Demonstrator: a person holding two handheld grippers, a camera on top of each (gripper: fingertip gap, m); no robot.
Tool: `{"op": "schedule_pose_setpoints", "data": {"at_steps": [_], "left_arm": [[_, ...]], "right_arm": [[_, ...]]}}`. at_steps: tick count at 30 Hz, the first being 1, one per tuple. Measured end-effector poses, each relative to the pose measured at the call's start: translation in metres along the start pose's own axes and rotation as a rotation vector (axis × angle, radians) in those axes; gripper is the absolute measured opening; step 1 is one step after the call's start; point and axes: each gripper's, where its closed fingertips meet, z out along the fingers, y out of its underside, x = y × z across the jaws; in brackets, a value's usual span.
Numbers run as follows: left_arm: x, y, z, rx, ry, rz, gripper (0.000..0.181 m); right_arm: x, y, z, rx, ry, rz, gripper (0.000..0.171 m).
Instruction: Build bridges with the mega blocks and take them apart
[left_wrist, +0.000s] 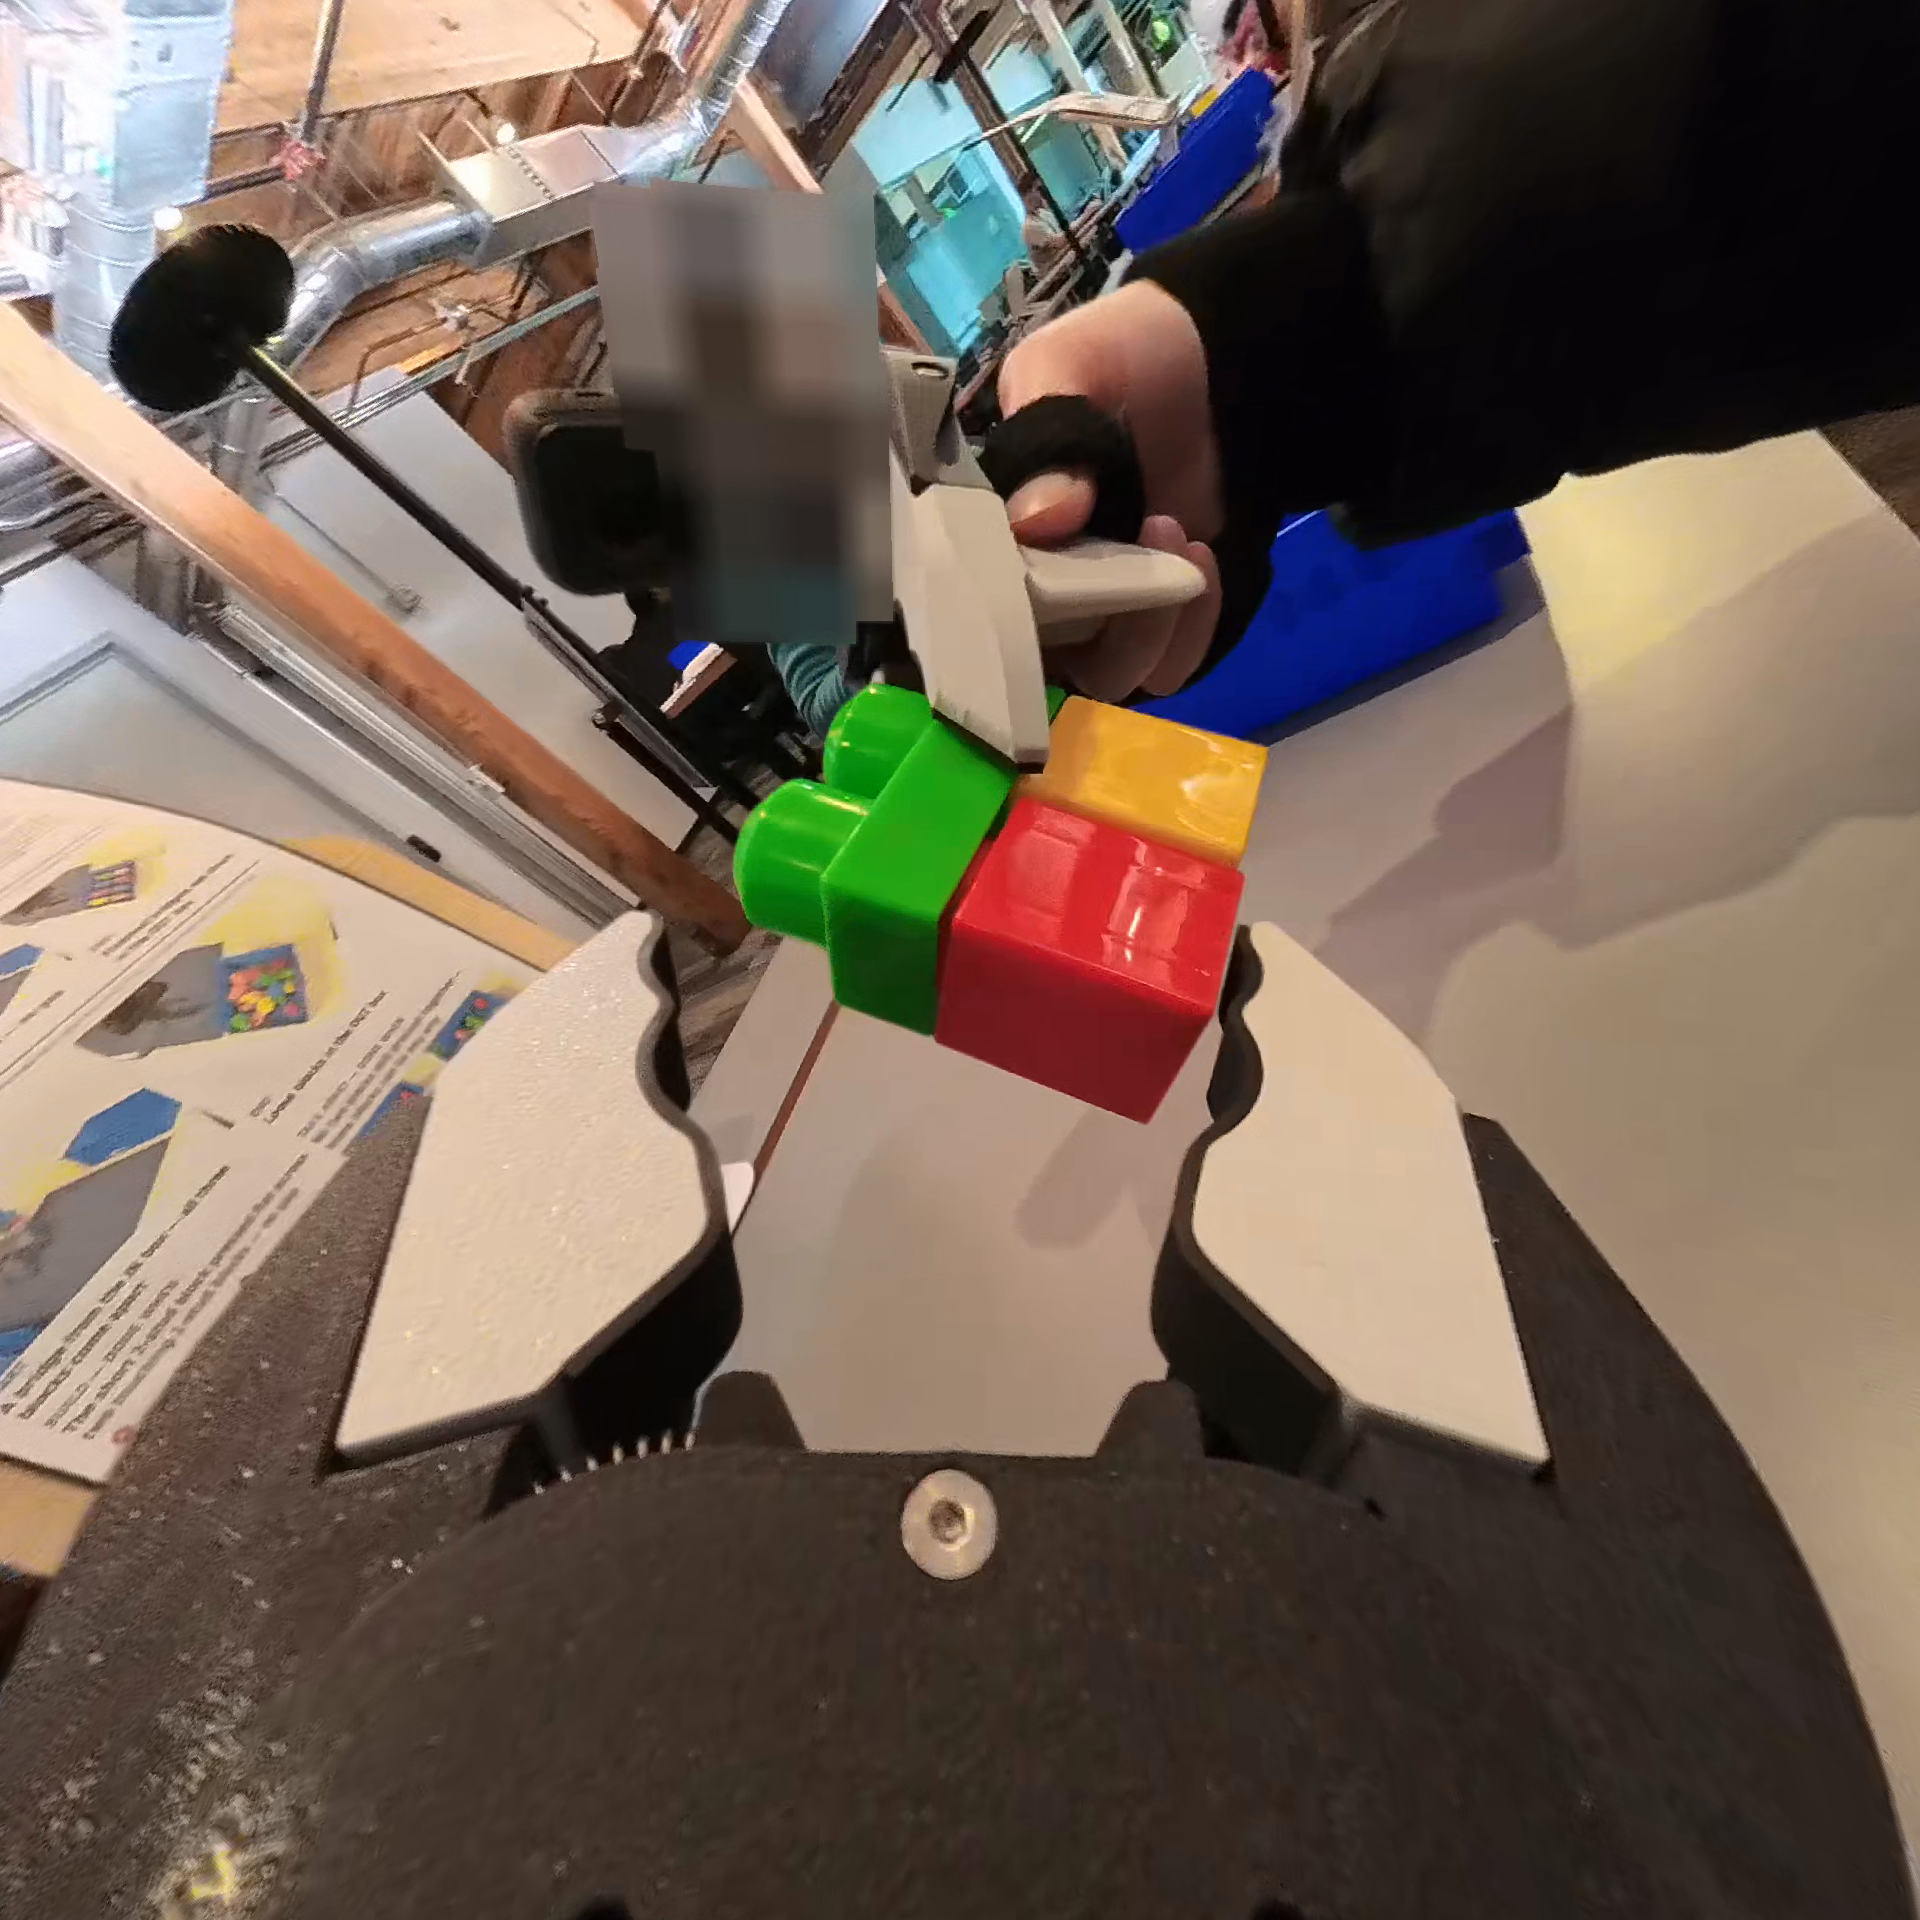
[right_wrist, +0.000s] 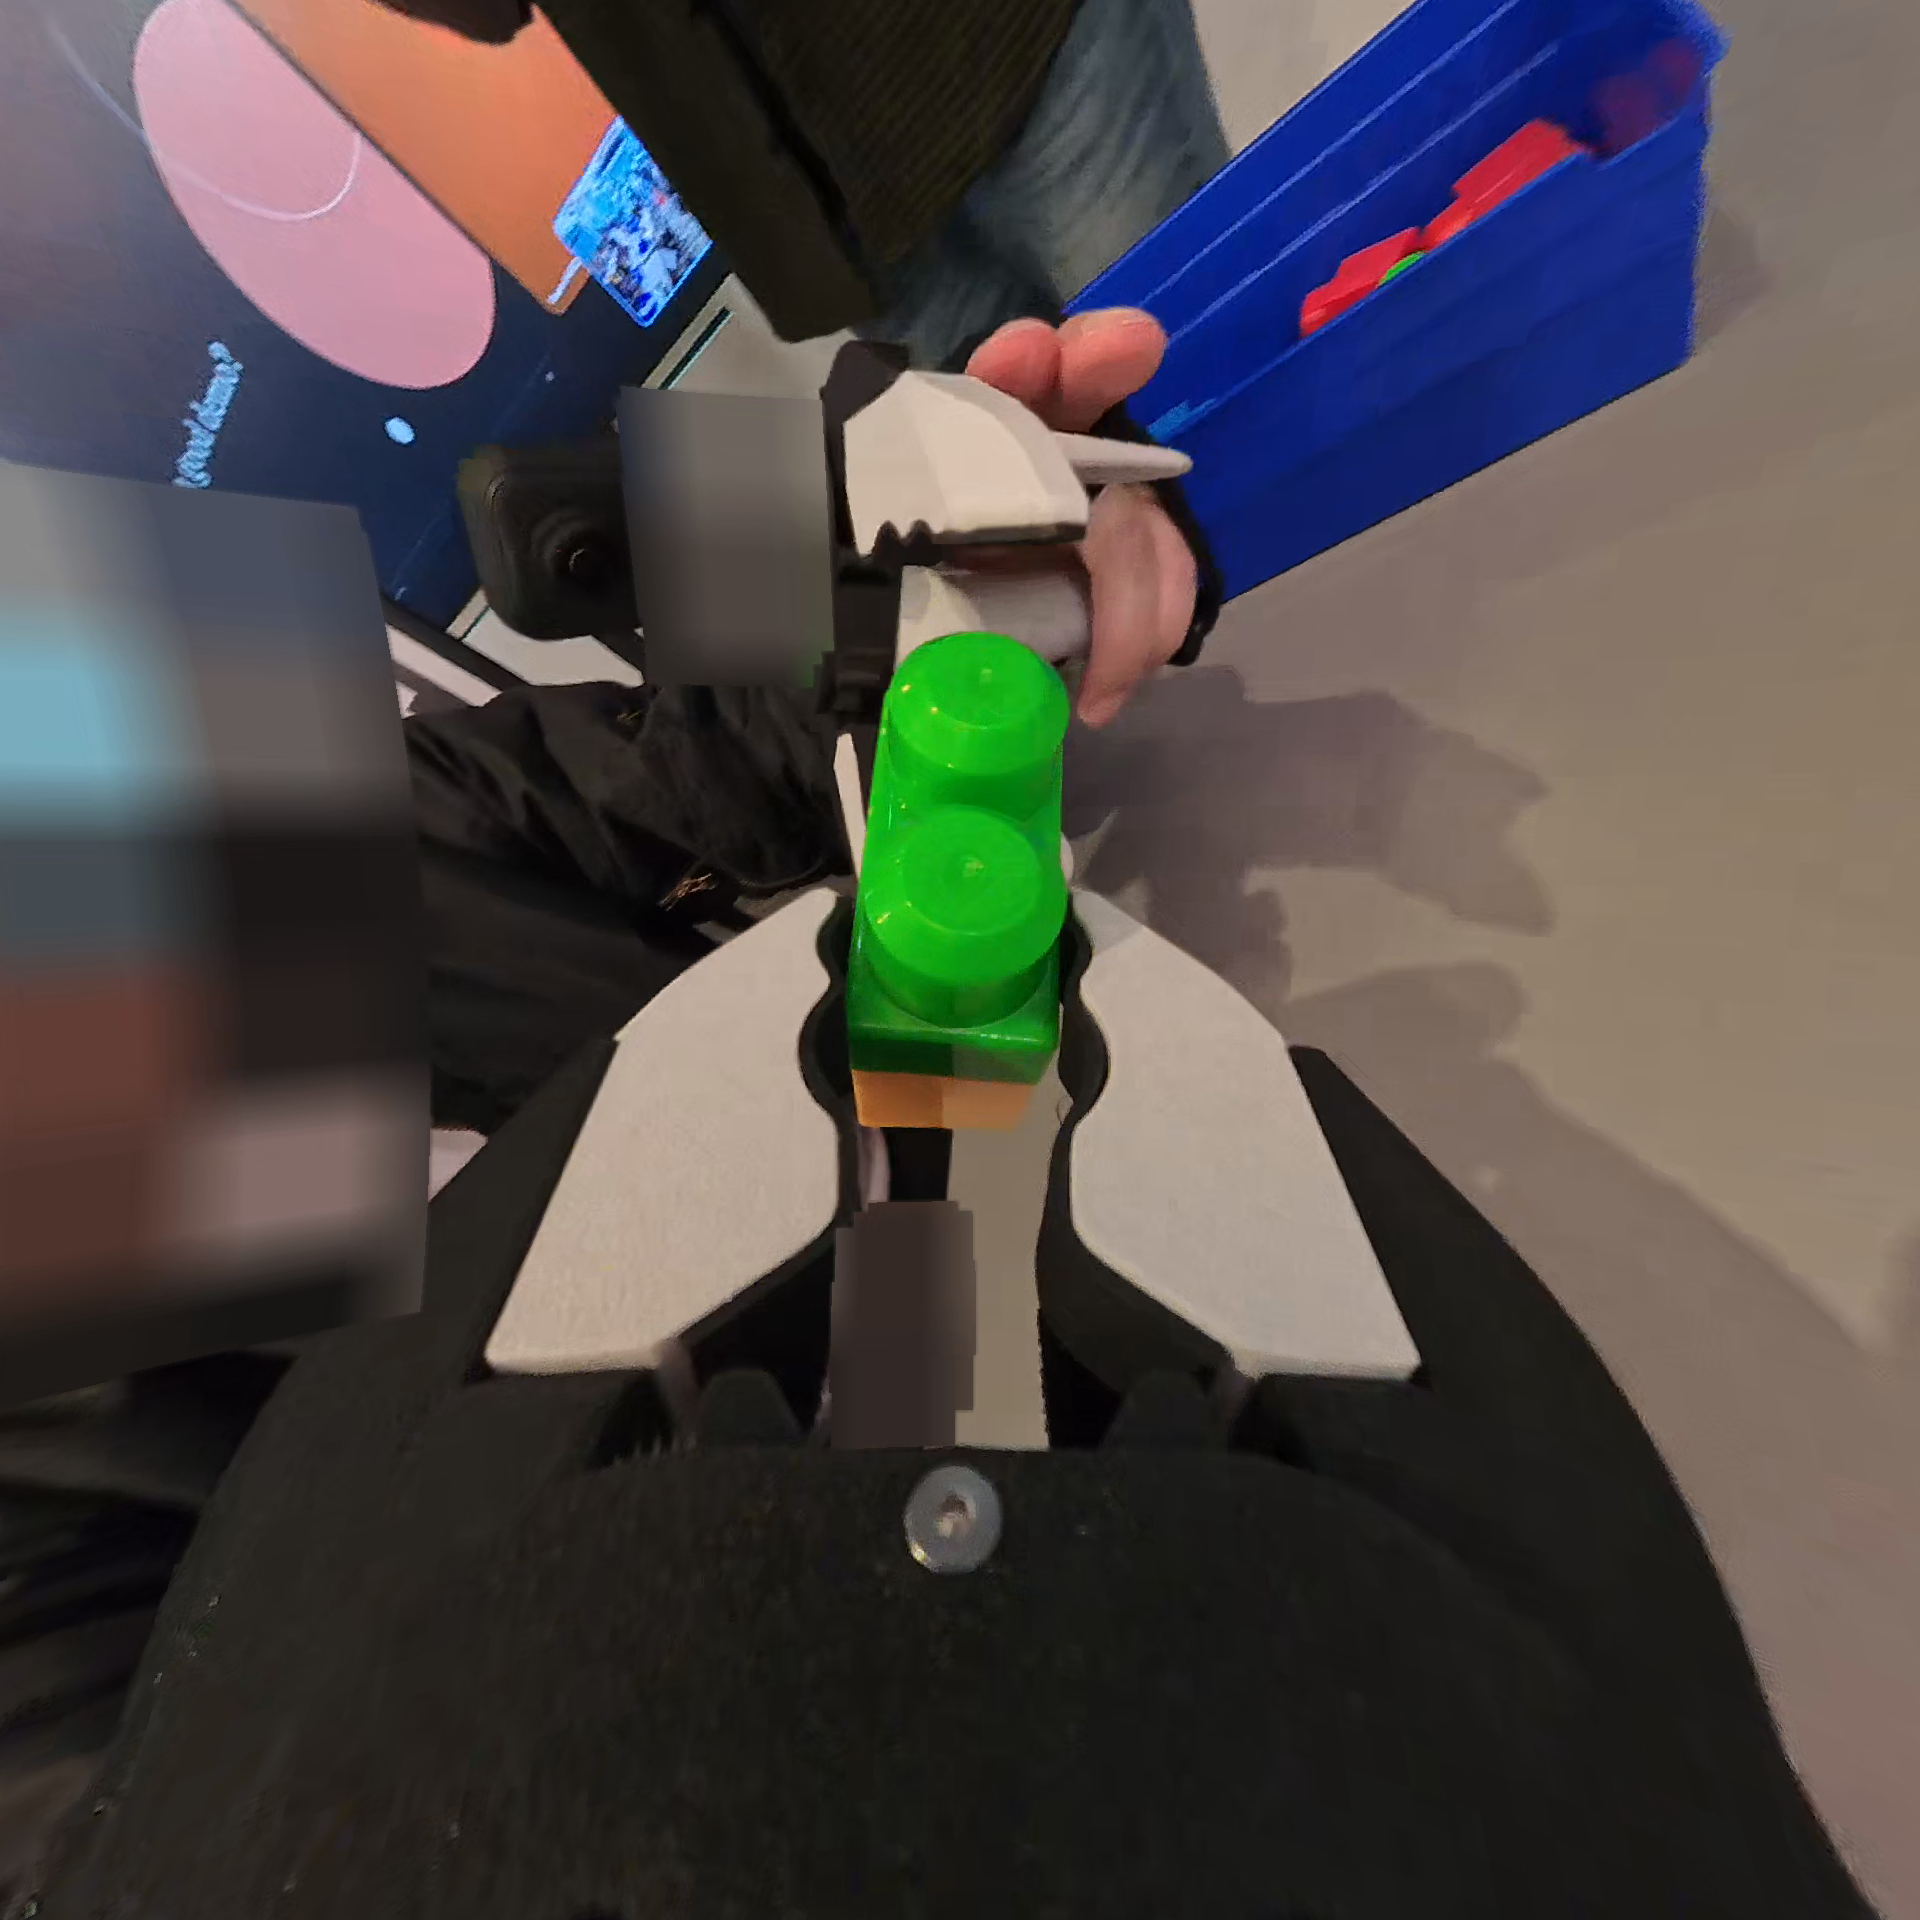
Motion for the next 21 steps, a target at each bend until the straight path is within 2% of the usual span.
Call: {"op": "schedule_pose_setpoints", "data": {"at_steps": [10, 21], "left_arm": [[0.031, -0.021, 0.008, 0.060, 0.085, 0.072, 0.093], [0.036, -0.009, 0.014, 0.022, 0.056, 0.080, 0.092]], "right_arm": [[-0.019, 0.022, -0.001, -0.126, -0.171, 0.051, 0.036], [-0.009, 0.030, -0.004, -0.148, -0.138, 0.085, 0.036]]}}
